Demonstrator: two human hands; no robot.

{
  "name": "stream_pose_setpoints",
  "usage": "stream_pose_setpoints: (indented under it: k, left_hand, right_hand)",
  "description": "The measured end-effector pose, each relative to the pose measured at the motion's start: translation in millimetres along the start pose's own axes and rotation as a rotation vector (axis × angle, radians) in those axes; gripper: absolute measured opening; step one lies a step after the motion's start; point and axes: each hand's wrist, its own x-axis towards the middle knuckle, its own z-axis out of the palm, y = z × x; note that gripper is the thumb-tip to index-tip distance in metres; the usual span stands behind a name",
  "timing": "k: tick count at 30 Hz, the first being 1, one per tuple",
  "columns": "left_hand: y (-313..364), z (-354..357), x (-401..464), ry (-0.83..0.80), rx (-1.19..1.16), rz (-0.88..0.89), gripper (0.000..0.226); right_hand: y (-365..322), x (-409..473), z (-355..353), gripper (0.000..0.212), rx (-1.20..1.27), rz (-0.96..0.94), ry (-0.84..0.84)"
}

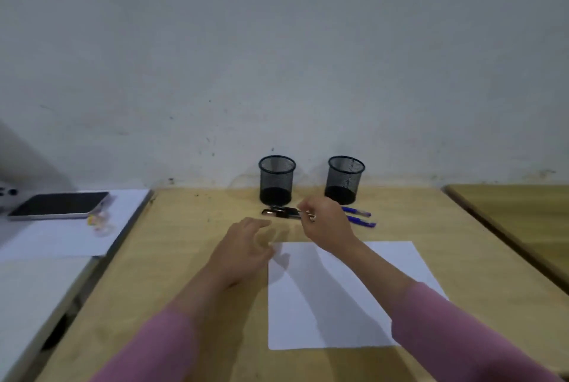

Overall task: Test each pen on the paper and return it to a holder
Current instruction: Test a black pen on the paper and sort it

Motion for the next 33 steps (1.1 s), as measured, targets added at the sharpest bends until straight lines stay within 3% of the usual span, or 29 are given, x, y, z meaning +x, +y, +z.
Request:
stream_pose_setpoints:
  k: [5, 23, 27, 30, 33]
  left_hand:
    - [-21, 11, -1, -0.056, 0.078, 0.009, 0.049]
    - [-15, 14, -5, -0.015, 0.133, 0.025, 0.053]
    - [-6, 9, 1, 0.169, -0.024, -0.06, 0.057]
    - [4, 6, 13, 0.372, 0.107, 0.033, 0.05]
    - [16, 4, 28, 0.436, 0.222, 0.142, 0.035]
  right_hand:
    - [16, 26, 28, 0.021, -0.155, 0.022, -0.153]
    - [30, 33, 39, 0.02, -0.182, -0.077, -0.265]
    - [29, 30, 18, 0.011, -0.101, -0.184, -0.166]
    - [26, 28, 0, 0.008, -0.09, -0.282, -0.084]
    - [24, 28, -15, 0.01, -0.091, -0.378, -0.018]
